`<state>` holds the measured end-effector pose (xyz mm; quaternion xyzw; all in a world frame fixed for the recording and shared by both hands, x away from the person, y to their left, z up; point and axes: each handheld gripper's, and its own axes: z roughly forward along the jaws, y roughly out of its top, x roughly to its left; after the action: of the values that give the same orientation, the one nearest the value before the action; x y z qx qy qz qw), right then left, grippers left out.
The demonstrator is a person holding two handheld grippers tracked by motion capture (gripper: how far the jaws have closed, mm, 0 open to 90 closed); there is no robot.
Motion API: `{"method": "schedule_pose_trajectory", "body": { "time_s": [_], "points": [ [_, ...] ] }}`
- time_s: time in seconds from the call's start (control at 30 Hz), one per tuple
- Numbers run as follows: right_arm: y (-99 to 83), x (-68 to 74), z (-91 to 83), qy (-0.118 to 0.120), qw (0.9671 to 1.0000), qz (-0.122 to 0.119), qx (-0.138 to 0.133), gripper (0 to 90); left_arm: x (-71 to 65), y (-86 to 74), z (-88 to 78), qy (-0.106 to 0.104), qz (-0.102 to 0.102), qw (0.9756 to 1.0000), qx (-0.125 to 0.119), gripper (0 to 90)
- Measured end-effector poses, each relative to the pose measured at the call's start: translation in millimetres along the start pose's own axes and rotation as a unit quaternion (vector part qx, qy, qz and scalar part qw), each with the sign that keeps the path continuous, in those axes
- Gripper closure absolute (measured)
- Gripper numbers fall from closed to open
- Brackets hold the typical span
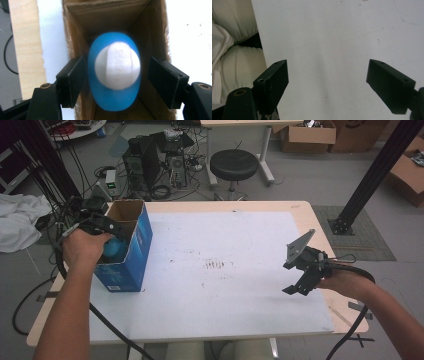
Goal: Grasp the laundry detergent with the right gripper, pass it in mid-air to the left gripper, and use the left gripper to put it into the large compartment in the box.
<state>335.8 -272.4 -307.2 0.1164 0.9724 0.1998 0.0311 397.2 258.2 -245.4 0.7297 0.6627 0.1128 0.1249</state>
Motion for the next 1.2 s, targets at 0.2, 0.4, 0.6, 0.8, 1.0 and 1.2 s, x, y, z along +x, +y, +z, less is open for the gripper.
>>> {"method": "schedule_pose_trajectory", "body": {
  "time_s": [0.2,0.4,0.6,0.8,1.0,1.2],
  "points": [
    [-0.7,0.5,-1.9,-0.002,1.0,0.002,-0.002,17.7,-4.5,2.6,-13.1,-0.002,0.013,0.9999,-0.011,30.1],
    [-1.1,0.6,-3.4,-0.003,1.0,0.003,-0.003,17.7,-15.0,6.0,-25.9,-0.006,0.032,0.9992,-0.022,29.3],
    [-2.1,2.0,-4.8,-0.004,1.0,0.004,-0.005,17.8,-29.3,9.5,-36.0,-0.009,0.053,0.9981,-0.032,28.0],
    [-4.1,2.6,-5.4,-0.004,1.0,0.005,-0.005,17.8,-40.4,13.1,-42.5,-0.017,0.064,0.997,-0.039,25.6],
    [-4.5,2.7,-6.7,-0.005,0.9999,0.007,-0.005,17.8,-55.0,16.7,-46.1,-0.027,0.086,0.9949,-0.045,22.5],
    [-4.7,3.3,-7.1,-0.006,0.9999,0.008,-0.005,17.8,-70.5,20.9,-48.3,-0.035,0.109,0.9921,-0.052,19.8]
  ]
}}
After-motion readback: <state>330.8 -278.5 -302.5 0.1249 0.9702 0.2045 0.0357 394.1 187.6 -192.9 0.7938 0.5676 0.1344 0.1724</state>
